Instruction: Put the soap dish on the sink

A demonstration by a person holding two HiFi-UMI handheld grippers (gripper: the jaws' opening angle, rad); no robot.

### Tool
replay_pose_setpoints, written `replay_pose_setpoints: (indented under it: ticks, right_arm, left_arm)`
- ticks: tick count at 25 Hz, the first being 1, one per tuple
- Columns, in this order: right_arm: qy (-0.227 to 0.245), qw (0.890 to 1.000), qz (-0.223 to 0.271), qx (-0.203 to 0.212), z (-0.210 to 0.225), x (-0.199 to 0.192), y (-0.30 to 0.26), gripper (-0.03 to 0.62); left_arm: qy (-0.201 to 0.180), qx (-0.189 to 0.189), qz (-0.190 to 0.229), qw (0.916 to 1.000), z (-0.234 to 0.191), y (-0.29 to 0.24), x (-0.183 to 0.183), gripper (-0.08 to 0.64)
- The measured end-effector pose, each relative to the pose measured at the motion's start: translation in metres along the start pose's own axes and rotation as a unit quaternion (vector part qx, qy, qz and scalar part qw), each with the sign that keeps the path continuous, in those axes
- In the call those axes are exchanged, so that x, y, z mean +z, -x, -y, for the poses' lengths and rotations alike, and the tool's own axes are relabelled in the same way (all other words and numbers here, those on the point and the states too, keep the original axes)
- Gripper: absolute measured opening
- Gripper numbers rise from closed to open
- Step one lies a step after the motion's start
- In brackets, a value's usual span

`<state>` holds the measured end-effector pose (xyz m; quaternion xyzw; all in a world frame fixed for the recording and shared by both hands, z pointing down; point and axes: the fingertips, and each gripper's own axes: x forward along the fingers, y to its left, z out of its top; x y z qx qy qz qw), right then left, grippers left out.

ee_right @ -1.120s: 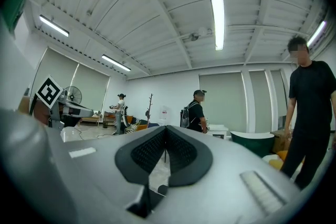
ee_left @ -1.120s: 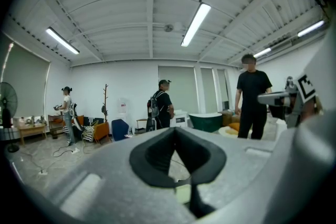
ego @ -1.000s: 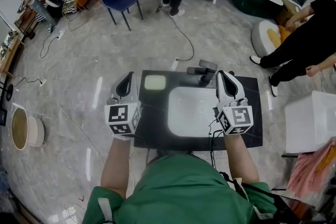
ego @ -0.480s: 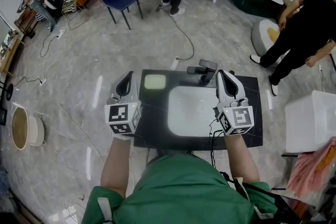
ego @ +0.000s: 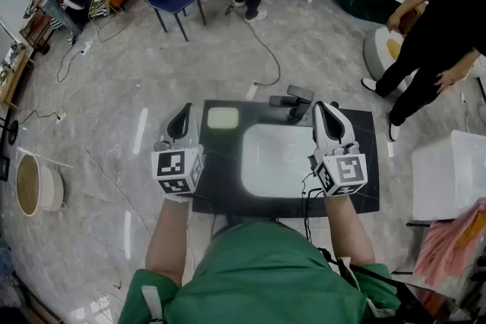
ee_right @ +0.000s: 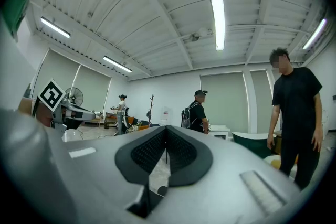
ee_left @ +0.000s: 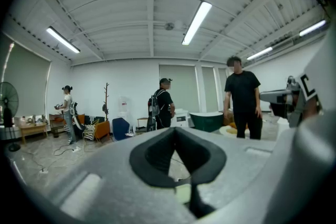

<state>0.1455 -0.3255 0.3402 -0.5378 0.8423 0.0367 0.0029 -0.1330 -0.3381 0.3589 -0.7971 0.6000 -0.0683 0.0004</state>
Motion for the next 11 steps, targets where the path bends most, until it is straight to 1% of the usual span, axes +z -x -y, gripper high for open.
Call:
replay_pose_setpoints:
  ticks: [11]
  right_arm:
    - [-0.006,1.000,-0.004,0.004,0.0047,-0.0084,-0.0064,-0.002]
  left_arm:
    - [-0.001,0.004,-0.006,1.0000,0.0015,-0.0090,-0.0055,-0.003]
